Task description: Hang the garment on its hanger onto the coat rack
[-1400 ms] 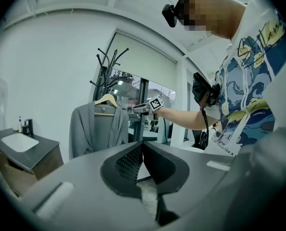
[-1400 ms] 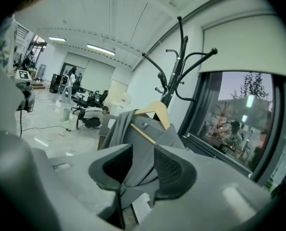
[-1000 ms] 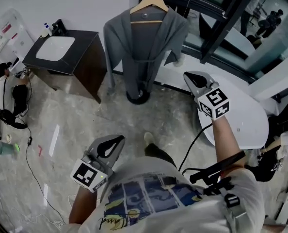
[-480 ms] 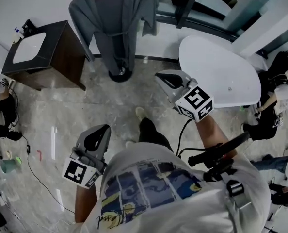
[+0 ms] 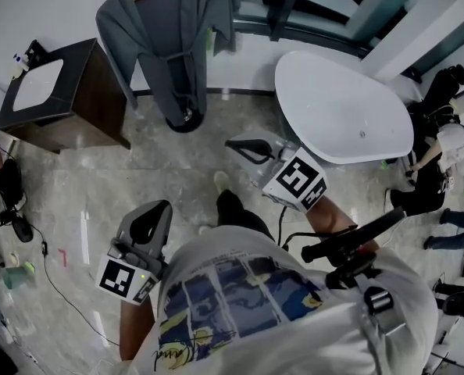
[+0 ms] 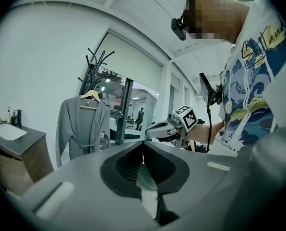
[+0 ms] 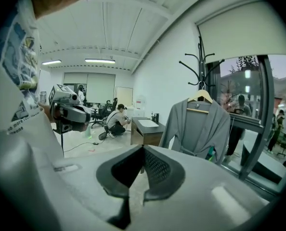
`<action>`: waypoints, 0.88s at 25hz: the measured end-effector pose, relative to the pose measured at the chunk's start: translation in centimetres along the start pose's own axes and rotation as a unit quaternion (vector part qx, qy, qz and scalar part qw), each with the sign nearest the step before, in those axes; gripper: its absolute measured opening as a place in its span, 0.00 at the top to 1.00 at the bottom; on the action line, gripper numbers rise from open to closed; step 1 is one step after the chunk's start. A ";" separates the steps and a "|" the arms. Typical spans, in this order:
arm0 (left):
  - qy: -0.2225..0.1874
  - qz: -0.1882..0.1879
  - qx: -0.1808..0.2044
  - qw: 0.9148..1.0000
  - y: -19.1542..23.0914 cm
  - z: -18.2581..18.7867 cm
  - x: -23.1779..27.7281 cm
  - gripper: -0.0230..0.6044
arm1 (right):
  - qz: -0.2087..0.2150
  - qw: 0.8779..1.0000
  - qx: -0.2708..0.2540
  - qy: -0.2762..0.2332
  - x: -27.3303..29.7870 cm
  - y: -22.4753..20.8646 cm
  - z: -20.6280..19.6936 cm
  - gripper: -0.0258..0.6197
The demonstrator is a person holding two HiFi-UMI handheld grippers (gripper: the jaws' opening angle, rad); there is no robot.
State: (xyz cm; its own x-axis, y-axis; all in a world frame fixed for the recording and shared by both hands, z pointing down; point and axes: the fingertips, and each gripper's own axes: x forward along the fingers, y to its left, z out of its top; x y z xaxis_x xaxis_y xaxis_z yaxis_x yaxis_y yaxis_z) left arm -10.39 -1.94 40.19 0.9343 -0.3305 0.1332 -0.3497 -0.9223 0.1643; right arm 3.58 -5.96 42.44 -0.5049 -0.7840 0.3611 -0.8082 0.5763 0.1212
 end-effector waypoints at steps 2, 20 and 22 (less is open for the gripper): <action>0.000 -0.002 0.000 1.000 -0.3 0.0 0.1 0.95 | 0.009 1.000 -0.011 -0.001 0.0 0.7 0.3 0.96; 0.006 -0.007 -0.005 1.000 -0.8 -0.8 0.2 0.95 | 0.037 0.998 -0.044 -0.004 0.0 3.4 1.0 0.96; 0.009 -0.007 -0.009 1.000 -0.8 -1.1 0.5 0.95 | 0.037 0.998 -0.046 -0.001 0.0 3.3 0.8 0.96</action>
State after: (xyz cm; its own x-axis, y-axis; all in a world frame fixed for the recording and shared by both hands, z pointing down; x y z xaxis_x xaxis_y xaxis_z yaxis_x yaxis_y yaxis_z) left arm -9.70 -1.14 41.19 0.9380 -0.3132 0.1485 -0.3374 -0.9232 0.1842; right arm 0.73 -4.22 42.11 -0.5632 -0.7385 0.3708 -0.7373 0.6517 0.1780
